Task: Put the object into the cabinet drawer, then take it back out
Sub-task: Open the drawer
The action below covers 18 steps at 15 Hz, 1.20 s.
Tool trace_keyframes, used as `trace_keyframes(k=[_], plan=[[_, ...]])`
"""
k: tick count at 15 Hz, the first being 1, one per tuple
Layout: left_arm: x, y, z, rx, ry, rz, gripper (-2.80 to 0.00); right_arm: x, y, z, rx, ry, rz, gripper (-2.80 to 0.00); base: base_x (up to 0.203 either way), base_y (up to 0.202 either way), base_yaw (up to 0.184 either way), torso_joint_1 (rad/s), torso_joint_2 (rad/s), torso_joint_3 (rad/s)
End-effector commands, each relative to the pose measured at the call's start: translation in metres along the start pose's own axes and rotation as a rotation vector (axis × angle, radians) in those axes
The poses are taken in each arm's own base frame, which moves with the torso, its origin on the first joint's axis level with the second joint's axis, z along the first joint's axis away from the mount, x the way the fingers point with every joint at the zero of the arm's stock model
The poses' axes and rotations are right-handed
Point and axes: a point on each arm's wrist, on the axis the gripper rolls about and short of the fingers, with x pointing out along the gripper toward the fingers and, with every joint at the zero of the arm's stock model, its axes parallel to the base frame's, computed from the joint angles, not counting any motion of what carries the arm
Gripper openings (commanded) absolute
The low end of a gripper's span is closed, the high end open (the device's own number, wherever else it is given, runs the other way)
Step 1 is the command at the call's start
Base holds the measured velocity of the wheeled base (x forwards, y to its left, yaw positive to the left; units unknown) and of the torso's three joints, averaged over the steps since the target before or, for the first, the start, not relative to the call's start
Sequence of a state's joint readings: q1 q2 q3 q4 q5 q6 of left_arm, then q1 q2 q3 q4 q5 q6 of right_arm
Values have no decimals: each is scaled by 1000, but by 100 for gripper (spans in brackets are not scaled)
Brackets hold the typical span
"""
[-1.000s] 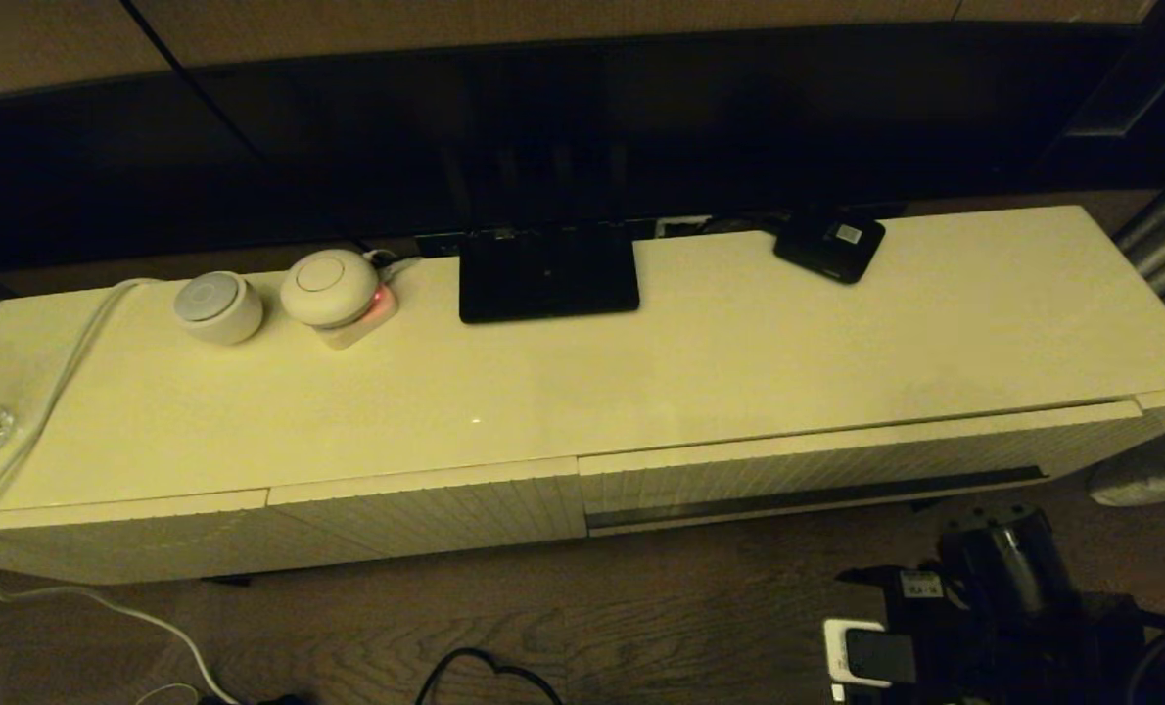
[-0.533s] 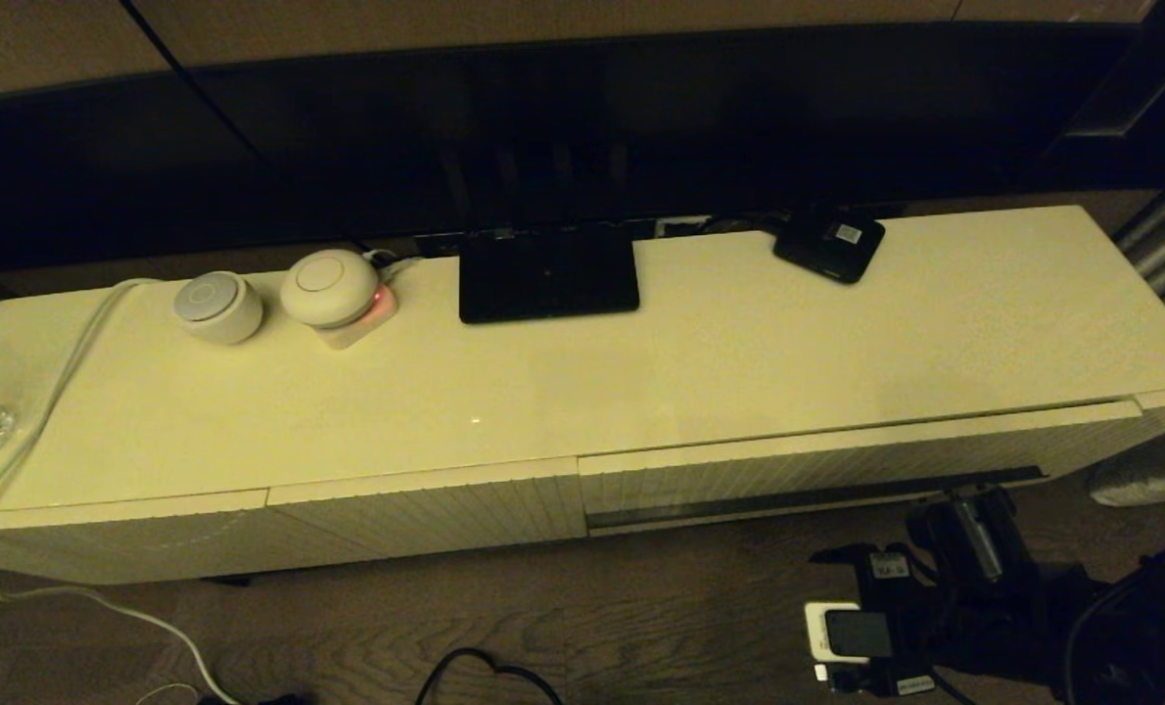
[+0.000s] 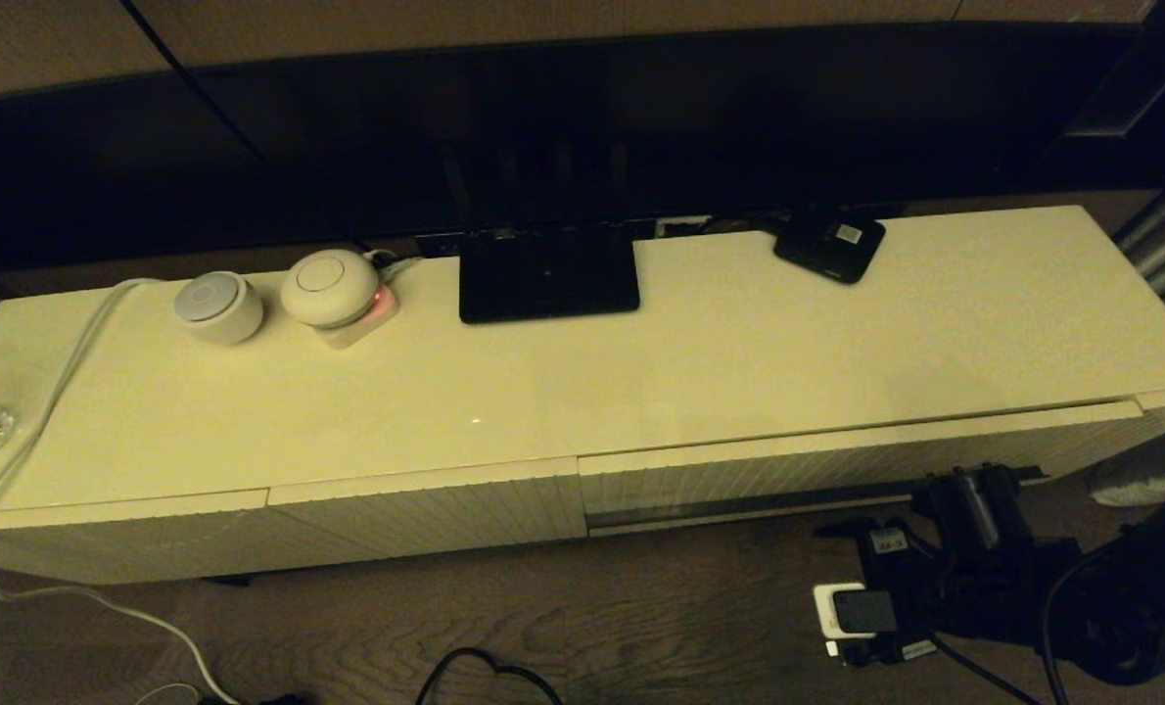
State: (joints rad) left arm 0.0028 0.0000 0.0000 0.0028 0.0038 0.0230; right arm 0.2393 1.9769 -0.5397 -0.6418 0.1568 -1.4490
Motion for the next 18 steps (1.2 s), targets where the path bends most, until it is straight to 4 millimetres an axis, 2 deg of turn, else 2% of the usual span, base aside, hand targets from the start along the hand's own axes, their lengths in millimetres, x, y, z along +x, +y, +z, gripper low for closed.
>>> trace_keyframes(k=[1, 5, 10, 15, 18], plan=[[0, 0, -1, 0, 3, 1, -280, 6, -4, -3, -12, 5, -8, 0, 0, 0, 0, 0, 0, 0], [0, 0, -1, 0, 3, 1, -280, 20, -6, -12, -16, 24, -1, 0, 0, 0, 0, 0, 0, 0], [0, 0, -1, 0, 3, 1, -280, 23, -19, -18, -8, 34, -38, 0, 0, 0, 0, 0, 0, 0], [0, 0, -1, 0, 3, 1, -280, 27, -25, -20, -9, 36, -54, 0, 0, 0, 0, 0, 0, 0], [0, 0, -1, 0, 3, 1, -280, 36, -23, -23, -5, 42, -41, 0, 0, 0, 0, 0, 0, 0]])
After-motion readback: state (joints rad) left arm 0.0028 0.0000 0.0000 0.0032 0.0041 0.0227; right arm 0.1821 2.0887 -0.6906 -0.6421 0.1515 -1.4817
